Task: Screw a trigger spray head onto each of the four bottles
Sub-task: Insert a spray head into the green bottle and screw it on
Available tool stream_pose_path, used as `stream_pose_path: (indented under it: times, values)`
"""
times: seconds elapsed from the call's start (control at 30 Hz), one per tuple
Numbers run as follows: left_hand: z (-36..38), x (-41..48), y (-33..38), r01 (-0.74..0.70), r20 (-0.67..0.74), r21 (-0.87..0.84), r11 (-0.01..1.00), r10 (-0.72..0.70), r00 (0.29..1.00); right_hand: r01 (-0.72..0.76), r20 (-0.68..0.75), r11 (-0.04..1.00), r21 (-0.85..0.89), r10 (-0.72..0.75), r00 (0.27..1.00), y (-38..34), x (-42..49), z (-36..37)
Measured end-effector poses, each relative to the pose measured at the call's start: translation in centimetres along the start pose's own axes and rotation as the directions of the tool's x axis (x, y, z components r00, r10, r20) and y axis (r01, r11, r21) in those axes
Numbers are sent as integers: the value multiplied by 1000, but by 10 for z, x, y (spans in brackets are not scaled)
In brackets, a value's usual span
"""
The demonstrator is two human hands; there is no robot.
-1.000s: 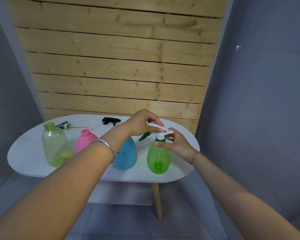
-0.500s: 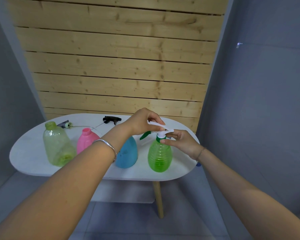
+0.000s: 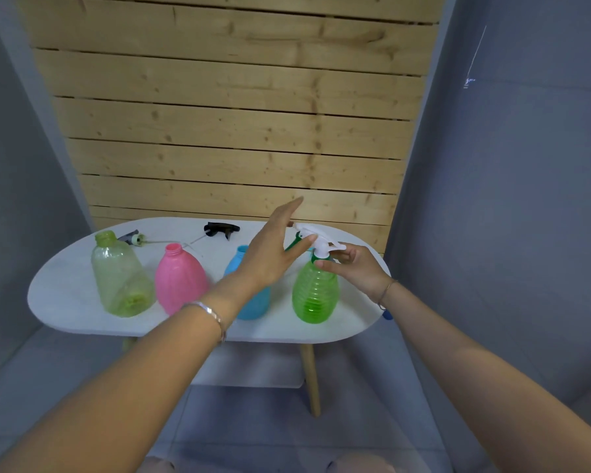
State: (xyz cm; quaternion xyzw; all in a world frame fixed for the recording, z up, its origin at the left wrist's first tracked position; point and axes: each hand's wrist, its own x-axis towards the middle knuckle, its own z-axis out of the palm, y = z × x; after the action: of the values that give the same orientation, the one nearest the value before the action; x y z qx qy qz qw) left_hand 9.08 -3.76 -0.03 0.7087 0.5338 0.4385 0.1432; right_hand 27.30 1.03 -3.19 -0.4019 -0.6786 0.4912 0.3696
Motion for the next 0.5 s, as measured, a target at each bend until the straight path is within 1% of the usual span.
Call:
stream_pose_path:
  times: [0.07,0.13,0.23,0.3,0.33,0.4,0.5]
  values:
    - [10,-29,-7,-32,-121,0,999,32,992,-18,8,999,27,18,1000,0,-2,-2]
    - [23,-55,-16,-6,-190,-49,999,-3,982,-16,22,1000,18,16,1000,-1,-3,-4]
    - [49,-75,-21,74,-219,-52,996,-83,972,2,44,999,-33,0,999,0,-3,-1]
    - [67,-77,-19,165,-239,-97,981,-184,953,-9,55,999,-38,11,998,0,-3,0]
    - [74,-75,-18,220,-222,-137,966,-246,943,-15,59,999,-29,17,998,-1,-2,-1]
    - [83,-67,-21,305,-134,-193,933,-333,933,-16,81,999,-29,18,997,-1,-1,-1]
    - [90,-56,-32,364,5,-269,892,-376,927,-19,142,997,-81,30,989,-2,3,-2]
